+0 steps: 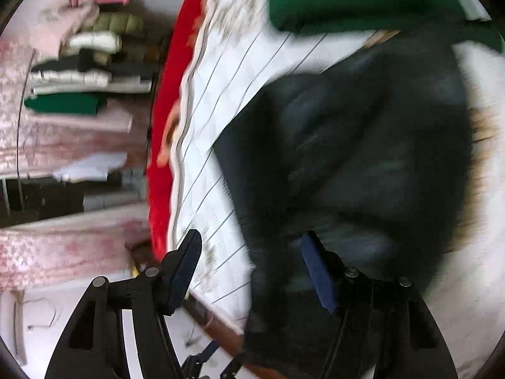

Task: Fold large clothes

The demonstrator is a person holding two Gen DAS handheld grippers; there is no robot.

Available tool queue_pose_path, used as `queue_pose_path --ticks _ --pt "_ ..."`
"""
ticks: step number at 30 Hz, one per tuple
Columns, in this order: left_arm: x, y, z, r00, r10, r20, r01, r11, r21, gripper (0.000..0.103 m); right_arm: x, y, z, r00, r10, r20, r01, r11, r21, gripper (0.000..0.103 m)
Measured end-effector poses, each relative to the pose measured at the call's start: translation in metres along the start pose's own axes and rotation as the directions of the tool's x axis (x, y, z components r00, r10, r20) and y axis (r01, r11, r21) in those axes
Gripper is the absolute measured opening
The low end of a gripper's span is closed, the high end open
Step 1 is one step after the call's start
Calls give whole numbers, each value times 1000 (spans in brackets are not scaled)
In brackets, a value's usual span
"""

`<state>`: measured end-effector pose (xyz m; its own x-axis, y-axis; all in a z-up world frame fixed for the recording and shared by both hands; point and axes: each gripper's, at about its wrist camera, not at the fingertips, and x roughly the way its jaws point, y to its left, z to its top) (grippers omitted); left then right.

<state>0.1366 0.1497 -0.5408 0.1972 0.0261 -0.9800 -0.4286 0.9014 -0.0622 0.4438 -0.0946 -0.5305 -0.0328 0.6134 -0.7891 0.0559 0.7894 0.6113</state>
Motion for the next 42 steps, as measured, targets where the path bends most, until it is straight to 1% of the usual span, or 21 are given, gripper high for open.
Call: queue_pose_path --ticks 2,5,8,10,11,12,14,16,17,21,24,26,28,30,32,33,35,37,40,41,42 --pt "28 -7 5 993 120 12 -120 993 5 83 -34 -37 8 990 -119 81 117 993 32 69" --pt "65 5 10 990 119 -72 -123 991 -51 95 -55 -109 29 972 -207 112 191 972 135 69" --pt "70 10 15 990 112 -82 -117 991 -61 101 -38 -161 54 982 -169 82 152 972 177 69" --pt "68 6 17 988 135 -78 -138 990 -31 101 -17 -180 67 995 -79 55 68 980 187 71" --pt "67 3 18 986 148 -76 -150 989 -17 101 -8 -184 70 998 -37 50 26 981 192 83" --pt "67 0 20 984 163 -74 -163 987 -3 101 -1 -183 69 998 -14 64 2 982 189 87" --pt "68 -4 22 980 185 -71 -185 983 12 101 3 -171 67 995 -63 74 55 994 99 86" --pt "69 -8 24 977 204 -66 -202 979 29 101 5 -159 56 994 -85 74 84 996 9 51" --pt "70 -11 25 974 218 -62 -216 975 44 101 3 -160 53 996 -67 62 67 998 3 40" --pt "71 -20 32 967 252 -46 -248 966 76 101 -12 -172 46 996 -17 82 11 997 80 16" --pt "68 -33 45 961 274 -32 -270 958 99 101 -32 -183 19 990 -41 136 25 993 119 12" --pt "63 -39 50 958 286 -13 -283 952 120 101 -62 -204 -11 979 -60 197 17 976 215 12" --pt "53 -47 55 956 292 12 -291 946 142 101 -92 -228 -47 967 -91 240 5 941 339 12" --pt "42 -56 60 957 286 45 -289 944 161 101 -126 -258 -100 949 -160 271 12 878 479 12" --pt "28 -64 63 958 275 77 -285 942 176 101 -152 -285 -157 945 -241 223 72 814 576 15" --pt "23 -69 64 958 274 89 -286 941 180 101 -157 -294 -172 950 -252 184 96 798 595 23" --pt "9 -80 61 962 254 100 -269 944 191 101 -162 -324 -209 970 -238 47 151 745 650 31" --pt "3 -91 53 969 227 102 -244 949 199 101 -179 -337 -230 966 -260 -9 201 726 658 31" --pt "-7 -119 38 983 159 89 -174 963 206 101 -220 -317 -233 929 -369 37 283 768 574 32" --pt "-7 -131 34 987 134 85 -149 966 209 101 -228 -306 -228 927 -370 67 280 798 534 32" --pt "-5 -134 34 989 120 82 -135 968 211 101 -229 -289 -218 937 -337 95 257 847 465 32"
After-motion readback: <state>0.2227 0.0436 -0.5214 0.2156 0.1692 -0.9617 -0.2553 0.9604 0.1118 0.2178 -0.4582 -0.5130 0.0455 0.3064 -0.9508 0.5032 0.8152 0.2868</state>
